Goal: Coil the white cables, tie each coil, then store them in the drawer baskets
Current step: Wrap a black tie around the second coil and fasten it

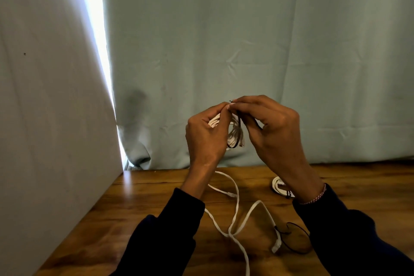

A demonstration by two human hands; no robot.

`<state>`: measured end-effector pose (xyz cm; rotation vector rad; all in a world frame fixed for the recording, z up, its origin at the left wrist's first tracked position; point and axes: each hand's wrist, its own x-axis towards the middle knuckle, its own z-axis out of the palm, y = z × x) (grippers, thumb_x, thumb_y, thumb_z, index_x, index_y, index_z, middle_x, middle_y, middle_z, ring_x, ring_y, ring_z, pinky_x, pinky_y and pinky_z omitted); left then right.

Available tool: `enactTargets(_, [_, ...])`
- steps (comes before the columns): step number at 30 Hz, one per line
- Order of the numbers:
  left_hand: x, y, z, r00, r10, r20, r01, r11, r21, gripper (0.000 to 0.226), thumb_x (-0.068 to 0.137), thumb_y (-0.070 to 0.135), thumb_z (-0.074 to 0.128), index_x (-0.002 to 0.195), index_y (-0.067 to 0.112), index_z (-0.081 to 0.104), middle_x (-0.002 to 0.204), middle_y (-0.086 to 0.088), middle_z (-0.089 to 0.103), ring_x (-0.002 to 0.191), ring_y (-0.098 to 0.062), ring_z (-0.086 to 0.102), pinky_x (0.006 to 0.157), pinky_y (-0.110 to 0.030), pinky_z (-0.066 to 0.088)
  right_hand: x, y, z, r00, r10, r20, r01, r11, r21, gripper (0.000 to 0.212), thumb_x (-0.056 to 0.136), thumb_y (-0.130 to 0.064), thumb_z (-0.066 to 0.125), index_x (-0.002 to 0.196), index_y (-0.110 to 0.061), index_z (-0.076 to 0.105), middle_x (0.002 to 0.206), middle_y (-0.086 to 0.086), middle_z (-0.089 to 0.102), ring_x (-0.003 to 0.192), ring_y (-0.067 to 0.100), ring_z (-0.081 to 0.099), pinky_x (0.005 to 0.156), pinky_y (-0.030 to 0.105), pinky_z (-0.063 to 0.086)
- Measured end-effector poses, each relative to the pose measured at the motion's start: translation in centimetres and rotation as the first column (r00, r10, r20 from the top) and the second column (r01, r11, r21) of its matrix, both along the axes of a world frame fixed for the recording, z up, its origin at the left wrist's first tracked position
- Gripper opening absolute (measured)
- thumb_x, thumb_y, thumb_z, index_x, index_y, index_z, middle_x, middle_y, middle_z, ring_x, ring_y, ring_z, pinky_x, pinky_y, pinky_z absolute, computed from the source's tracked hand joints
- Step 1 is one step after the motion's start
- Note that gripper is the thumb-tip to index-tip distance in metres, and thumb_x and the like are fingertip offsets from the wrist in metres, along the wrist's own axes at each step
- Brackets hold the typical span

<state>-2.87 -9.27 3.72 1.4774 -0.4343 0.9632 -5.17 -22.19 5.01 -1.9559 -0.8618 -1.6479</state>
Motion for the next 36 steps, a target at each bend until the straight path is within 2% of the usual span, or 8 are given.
enactTargets(6, [-0.6,0.3,0.3,0.993,-0.116,0.039,0.113,0.991,0.068,0.022,0.096,0.016,0.064,0.111,0.032,0.066,0.090,0.027,0.067,0.086,0.011,0.067,0.079,-0.011,0.053,-0.4,-0.3,0.4,0.995,0.066,-0.075,-0.062,0.997,0.053,0.018,0.090,-0.007,0.069,0.107,-0.008,0.077,0.102,0.009,0.069,0.092,0.012,0.064,0.085,0.010,0.049])
enactTargets(14, [-0.7,0.2,0.7,0.971,-0.232,-0.055,0.232,0.973,-0.006,0.017,0.096,0.019,0.063,0.110,0.021,0.073,0.088,0.022,0.072,0.086,0.005,0.070,0.074,-0.010,0.053,-1.5,-0.9,1.8,0.911,0.088,-0.403,-0.061,0.995,0.080,0.055,0.084,-0.009,0.077,0.132,-0.029,0.062,0.116,-0.005,0.060,0.092,0.001,0.061,0.083,0.003,0.047])
enactTargets(17, [-0.8,0.3,0.8,0.943,-0.291,-0.161,0.292,0.956,-0.021,0.023,0.096,0.024,0.063,0.112,0.014,0.076,0.094,0.007,0.077,0.077,-0.006,0.071,0.065,-0.009,0.051,-2.2,-1.2,2.4,0.855,0.172,-0.490,-0.038,0.962,0.272,0.036,0.093,-0.024,0.068,0.128,-0.030,0.065,0.118,-0.011,0.066,0.096,-0.001,0.064,0.081,0.010,0.053])
enactTargets(21, [-1.2,0.4,0.7,0.881,-0.405,-0.245,0.424,0.905,0.026,0.024,0.097,0.023,0.061,0.115,0.015,0.074,0.095,-0.002,0.077,0.066,-0.003,0.064,0.062,-0.012,0.048,-2.2,-1.8,2.4,0.625,0.395,-0.673,-0.054,0.882,0.467,0.027,0.093,-0.048,0.060,0.105,-0.032,0.077,0.100,-0.014,0.075,0.095,0.003,0.069,0.082,0.023,0.057])
enactTargets(24, [-1.2,0.6,0.6,0.843,-0.470,-0.263,0.495,0.868,0.033,0.019,0.096,0.024,0.061,0.106,0.030,0.075,0.100,-0.022,0.073,0.071,-0.028,0.057,0.065,-0.030,0.047,-1.7,-2.1,2.2,0.467,0.564,-0.681,-0.139,0.808,0.573,0.023,0.086,-0.039,0.070,0.099,-0.022,0.079,0.099,-0.005,0.078,0.103,0.011,0.071,0.090,0.030,0.053])
enactTargets(28, [-1.4,0.6,0.6,0.823,-0.499,-0.272,0.524,0.851,0.026,0.016,0.091,0.031,0.063,0.095,0.036,0.078,0.098,-0.016,0.074,0.085,-0.032,0.061,0.074,-0.035,0.048,-1.6,-2.4,2.3,0.313,0.755,-0.577,-0.196,0.646,0.738,0.028,0.073,-0.028,0.077,0.097,-0.012,0.075,0.096,0.004,0.076,0.096,0.015,0.072,0.090,0.032,0.049])
enactTargets(33, [-1.5,0.9,0.7,0.815,-0.506,-0.283,0.537,0.842,0.042,0.017,0.083,0.040,0.063,0.080,0.040,0.080,0.087,0.000,0.076,0.077,-0.030,0.050,0.059,-0.033,0.038,-1.2,-1.9,2.4,0.500,0.784,-0.369,-0.078,0.465,0.882,0.010,0.090,-0.026,0.071,0.095,-0.017,0.072,0.090,-0.005,0.074,0.088,0.011,0.067,0.071,0.025,0.053])
enactTargets(36, [-1.4,1.0,0.8,0.814,-0.507,-0.284,0.533,0.846,0.020,0.016,0.089,0.032,0.063,0.084,0.035,0.078,0.087,0.005,0.077,0.063,-0.026,0.046,0.053,-0.026,0.035,-1.5,-2.7,2.7,0.563,0.712,-0.419,-0.055,0.539,0.841,0.016,0.091,-0.032,0.069,0.097,-0.017,0.073,0.096,-0.004,0.077,0.091,0.011,0.069,0.071,0.026,0.053])
